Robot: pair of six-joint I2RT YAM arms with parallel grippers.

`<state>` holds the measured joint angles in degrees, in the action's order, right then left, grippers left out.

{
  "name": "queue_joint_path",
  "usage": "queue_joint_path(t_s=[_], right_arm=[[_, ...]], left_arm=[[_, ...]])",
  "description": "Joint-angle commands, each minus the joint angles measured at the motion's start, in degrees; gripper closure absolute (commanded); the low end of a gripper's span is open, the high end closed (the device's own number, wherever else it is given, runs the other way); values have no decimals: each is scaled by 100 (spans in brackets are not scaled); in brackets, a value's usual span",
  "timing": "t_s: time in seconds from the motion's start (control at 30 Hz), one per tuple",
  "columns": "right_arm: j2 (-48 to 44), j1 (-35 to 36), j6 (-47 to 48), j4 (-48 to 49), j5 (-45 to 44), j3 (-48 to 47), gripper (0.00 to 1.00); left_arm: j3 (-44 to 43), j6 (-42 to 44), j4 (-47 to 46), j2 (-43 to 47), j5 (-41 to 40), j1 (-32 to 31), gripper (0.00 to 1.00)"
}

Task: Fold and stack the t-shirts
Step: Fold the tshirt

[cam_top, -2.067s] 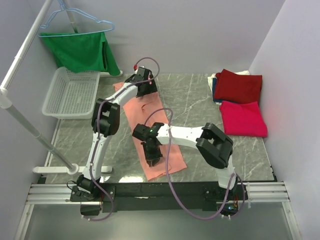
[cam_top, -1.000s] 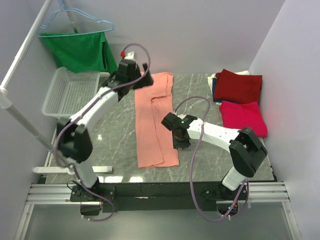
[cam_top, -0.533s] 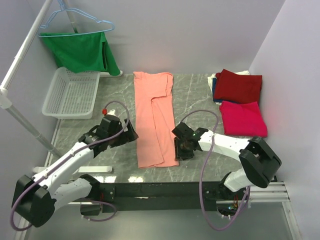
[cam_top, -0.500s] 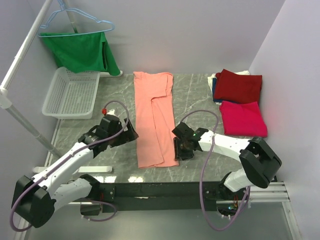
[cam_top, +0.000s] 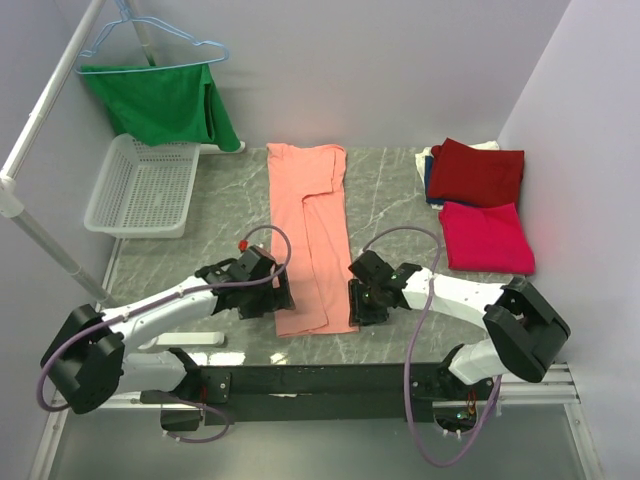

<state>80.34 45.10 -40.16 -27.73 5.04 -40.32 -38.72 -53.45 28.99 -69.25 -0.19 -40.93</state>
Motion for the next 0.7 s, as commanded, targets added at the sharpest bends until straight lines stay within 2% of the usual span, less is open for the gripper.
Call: queue_joint_path(t_s=[0.0, 0.23, 0.47, 0.67], right_arm=[[-211, -19, -141, 162, 85, 217, 52], [-229, -1, -203, 276, 234, 419, 53], [-159, -1, -176, 329, 270, 454, 54], [-71, -1, -159, 391, 252, 481, 56]], left_arm=[[136, -516, -60, -193, 97, -398, 10], [5, -860, 378, -510, 36, -881, 17], [48, -1062, 353, -615, -129, -1163, 21], [180, -1589, 124, -634, -508, -1181, 36]])
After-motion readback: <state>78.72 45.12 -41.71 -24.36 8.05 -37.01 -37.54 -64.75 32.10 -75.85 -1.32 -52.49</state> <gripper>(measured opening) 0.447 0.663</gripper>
